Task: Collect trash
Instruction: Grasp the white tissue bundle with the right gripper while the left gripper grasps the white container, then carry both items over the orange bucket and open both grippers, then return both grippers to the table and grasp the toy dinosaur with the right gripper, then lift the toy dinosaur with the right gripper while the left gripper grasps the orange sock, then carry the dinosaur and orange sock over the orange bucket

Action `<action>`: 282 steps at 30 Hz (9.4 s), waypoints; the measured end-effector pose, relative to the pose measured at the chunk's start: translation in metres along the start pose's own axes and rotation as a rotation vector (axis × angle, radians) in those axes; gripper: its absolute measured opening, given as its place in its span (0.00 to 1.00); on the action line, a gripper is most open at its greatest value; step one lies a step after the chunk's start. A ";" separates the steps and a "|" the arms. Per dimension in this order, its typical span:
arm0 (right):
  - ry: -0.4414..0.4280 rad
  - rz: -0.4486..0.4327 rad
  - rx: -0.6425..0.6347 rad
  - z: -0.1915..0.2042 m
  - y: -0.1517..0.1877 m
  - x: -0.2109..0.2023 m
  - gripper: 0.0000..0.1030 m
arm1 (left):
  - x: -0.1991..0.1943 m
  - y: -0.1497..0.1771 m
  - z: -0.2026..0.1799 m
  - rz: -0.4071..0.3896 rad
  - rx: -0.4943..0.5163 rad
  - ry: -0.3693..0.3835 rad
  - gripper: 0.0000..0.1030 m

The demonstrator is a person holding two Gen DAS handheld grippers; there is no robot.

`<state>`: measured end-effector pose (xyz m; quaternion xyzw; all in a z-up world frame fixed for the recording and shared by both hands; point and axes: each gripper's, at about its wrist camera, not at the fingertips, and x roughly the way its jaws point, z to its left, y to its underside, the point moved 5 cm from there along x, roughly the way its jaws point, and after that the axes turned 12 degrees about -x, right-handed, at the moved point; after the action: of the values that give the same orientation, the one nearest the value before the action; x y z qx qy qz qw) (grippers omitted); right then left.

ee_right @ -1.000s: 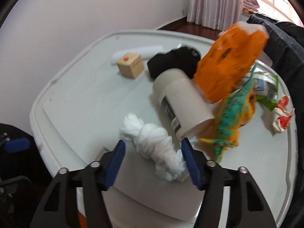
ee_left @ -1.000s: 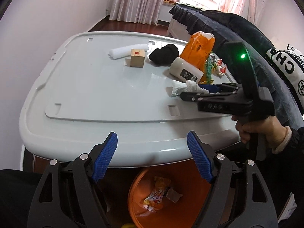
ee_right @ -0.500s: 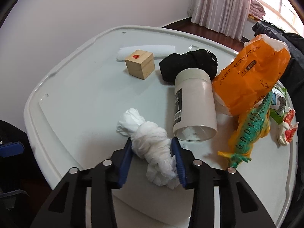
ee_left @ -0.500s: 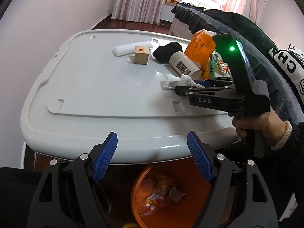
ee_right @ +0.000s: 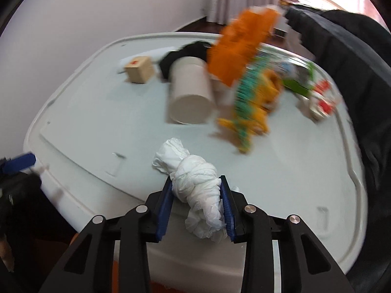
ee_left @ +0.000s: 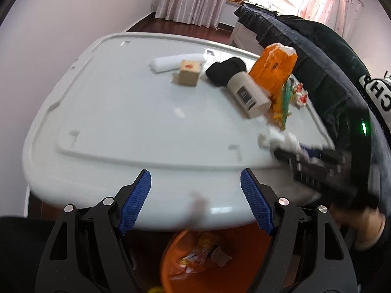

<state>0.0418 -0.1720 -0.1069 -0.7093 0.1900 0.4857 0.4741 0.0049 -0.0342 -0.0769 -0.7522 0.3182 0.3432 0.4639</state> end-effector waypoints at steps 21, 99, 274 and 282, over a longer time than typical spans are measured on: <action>0.098 0.040 0.172 -0.048 0.016 -0.005 0.36 | 0.140 -0.089 -0.099 0.145 -0.067 -0.052 0.72; -0.191 -0.050 0.175 0.075 0.125 -0.083 0.37 | -0.019 0.124 0.012 0.154 0.234 -0.070 0.46; -0.265 -0.044 0.117 0.096 0.119 -0.094 0.33 | -0.010 0.121 0.010 0.181 0.153 -0.105 0.30; -0.268 -0.043 0.117 0.096 0.119 -0.094 0.33 | -0.009 0.121 0.011 0.186 0.154 -0.106 0.30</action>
<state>-0.1370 -0.1646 -0.0910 -0.6133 0.1375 0.5539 0.5460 -0.0989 -0.0677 -0.1315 -0.6625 0.3870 0.3988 0.5024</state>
